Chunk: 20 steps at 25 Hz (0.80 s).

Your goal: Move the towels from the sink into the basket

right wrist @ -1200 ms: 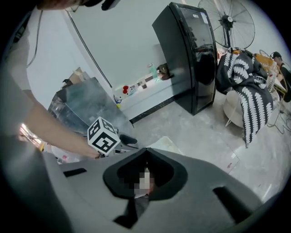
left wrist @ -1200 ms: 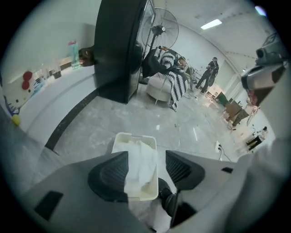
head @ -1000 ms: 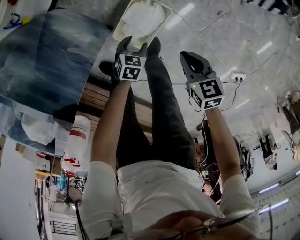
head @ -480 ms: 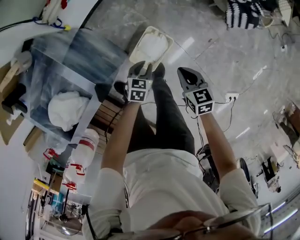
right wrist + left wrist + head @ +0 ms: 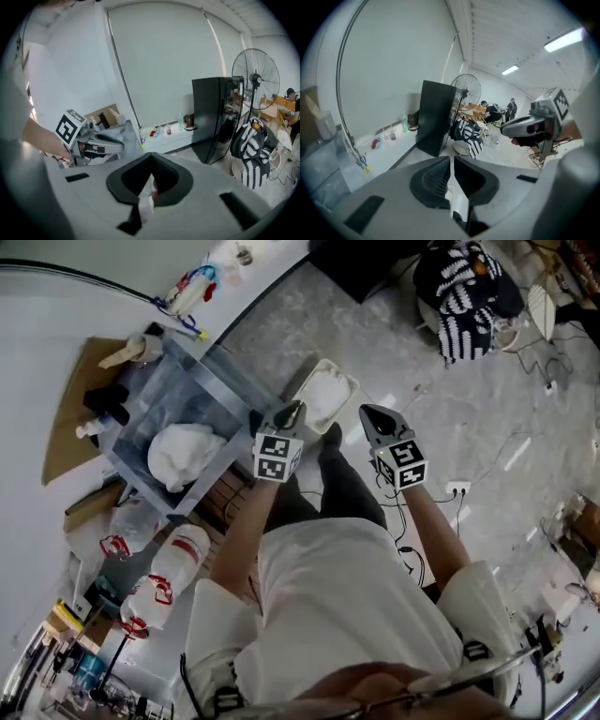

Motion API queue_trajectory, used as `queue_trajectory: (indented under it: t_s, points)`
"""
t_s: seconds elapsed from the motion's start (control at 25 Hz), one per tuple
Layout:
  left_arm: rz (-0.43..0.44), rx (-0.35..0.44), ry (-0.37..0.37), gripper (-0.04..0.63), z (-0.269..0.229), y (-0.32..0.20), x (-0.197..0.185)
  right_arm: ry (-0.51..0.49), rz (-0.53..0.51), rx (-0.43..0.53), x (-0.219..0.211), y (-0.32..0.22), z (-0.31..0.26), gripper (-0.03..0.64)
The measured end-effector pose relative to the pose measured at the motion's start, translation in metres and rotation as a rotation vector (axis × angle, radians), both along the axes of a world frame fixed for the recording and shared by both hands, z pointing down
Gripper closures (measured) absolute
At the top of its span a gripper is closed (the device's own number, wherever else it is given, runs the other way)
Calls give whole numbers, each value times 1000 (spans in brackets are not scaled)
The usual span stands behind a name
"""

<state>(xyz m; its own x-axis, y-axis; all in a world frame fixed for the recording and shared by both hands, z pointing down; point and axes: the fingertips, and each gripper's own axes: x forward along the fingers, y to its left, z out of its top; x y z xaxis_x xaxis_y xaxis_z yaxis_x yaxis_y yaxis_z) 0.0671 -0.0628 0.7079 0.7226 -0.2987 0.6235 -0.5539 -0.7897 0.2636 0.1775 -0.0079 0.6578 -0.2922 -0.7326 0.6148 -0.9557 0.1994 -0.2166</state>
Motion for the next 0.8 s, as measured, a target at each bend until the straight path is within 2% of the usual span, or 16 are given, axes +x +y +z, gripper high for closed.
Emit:
queue_trajectory:
  t_s: [0.2,0.44,0.8]
  points:
    - [-40,67,81,566,-94,-5,-39,-12,-17,95,-22,-10,-74,621]
    - [-119,144,190,566,-195,-5,-94,20,-87,195,-61,-15,-149,621]
    - [-224,338,274,566,-288,-15,-161,38,-143,377,-91,-30,-241,621]
